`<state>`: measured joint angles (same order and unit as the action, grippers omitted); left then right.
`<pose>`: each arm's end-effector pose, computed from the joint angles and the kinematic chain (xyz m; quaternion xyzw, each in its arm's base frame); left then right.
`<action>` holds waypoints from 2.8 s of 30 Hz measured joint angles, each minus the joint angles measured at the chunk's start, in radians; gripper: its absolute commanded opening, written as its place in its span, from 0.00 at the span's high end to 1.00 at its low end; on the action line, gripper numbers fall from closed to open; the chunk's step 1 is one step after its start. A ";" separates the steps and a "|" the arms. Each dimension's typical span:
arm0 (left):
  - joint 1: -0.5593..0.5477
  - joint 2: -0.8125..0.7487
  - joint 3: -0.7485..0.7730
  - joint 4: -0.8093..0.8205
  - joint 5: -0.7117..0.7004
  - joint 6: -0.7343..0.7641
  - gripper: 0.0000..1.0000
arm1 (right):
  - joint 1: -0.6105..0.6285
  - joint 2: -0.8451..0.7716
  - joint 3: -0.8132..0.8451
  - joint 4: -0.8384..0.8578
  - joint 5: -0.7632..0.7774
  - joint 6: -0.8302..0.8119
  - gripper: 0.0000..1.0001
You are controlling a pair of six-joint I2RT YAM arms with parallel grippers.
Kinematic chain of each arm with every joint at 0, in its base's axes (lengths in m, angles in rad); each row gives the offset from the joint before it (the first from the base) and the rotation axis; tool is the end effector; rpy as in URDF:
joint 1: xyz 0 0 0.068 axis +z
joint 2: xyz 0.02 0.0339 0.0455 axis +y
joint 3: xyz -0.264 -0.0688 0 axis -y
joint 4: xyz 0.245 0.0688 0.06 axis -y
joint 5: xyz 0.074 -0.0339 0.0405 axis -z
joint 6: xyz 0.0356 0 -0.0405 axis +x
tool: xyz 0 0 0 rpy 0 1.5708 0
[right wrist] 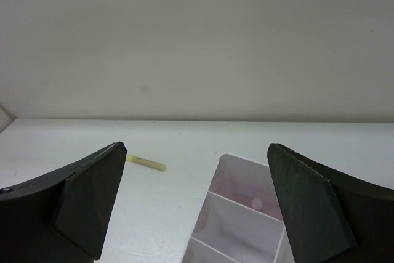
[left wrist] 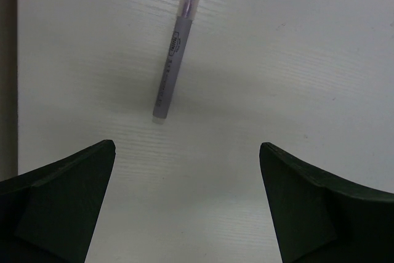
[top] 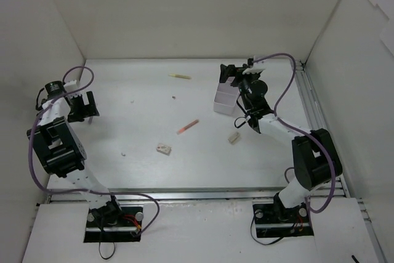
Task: Sort the stationery into containers
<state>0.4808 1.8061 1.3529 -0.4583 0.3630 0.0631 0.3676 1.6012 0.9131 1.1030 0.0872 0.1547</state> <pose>0.3550 0.1709 0.2321 -0.1358 0.9225 -0.0790 0.3526 0.3329 0.1249 0.3123 -0.0217 0.5466 0.1930 0.8146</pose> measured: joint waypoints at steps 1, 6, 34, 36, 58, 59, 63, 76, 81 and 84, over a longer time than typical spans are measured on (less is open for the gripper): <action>0.000 0.027 0.015 -0.008 0.004 0.015 0.01 | 0.000 -0.004 -0.010 -0.002 -0.008 0.000 0.02; 0.000 0.134 0.081 -0.038 0.043 0.064 0.05 | 0.000 -0.046 -0.078 -0.028 -0.042 0.002 0.02; -0.070 0.305 0.247 -0.087 -0.063 0.114 1.00 | -0.008 -0.300 -0.220 -0.061 0.027 0.006 0.02; -0.082 0.284 0.217 -0.084 -0.040 0.112 1.00 | -0.008 -0.313 -0.222 -0.074 0.016 0.019 0.02; -0.796 -0.227 -0.045 0.241 0.211 -0.121 1.00 | 0.151 -0.063 -0.071 -0.197 -0.527 0.348 0.03; -0.807 -0.227 -0.045 0.246 0.212 -0.137 1.00 | 0.151 -0.063 -0.071 -0.197 -0.509 0.355 0.04; -0.874 -0.227 -0.042 0.254 0.198 -0.180 1.00 | 0.156 -0.063 -0.071 -0.196 -0.447 0.374 0.05; -0.981 -0.227 -0.016 0.251 0.158 -0.210 1.00 | 0.177 -0.016 -0.037 -0.183 -0.306 0.476 0.93; -0.990 -0.229 -0.015 0.249 0.146 -0.212 1.00 | 0.192 -0.016 -0.030 -0.160 -0.304 0.498 1.00; -0.993 -0.229 -0.014 0.249 0.138 -0.211 0.65 | 0.191 -0.017 -0.030 -0.160 -0.304 0.494 1.00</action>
<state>-0.5117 1.5772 1.3388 -0.2089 0.5007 -0.1474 0.5587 1.5845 0.8833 0.9428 -0.2165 0.6483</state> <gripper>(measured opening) 0.086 0.138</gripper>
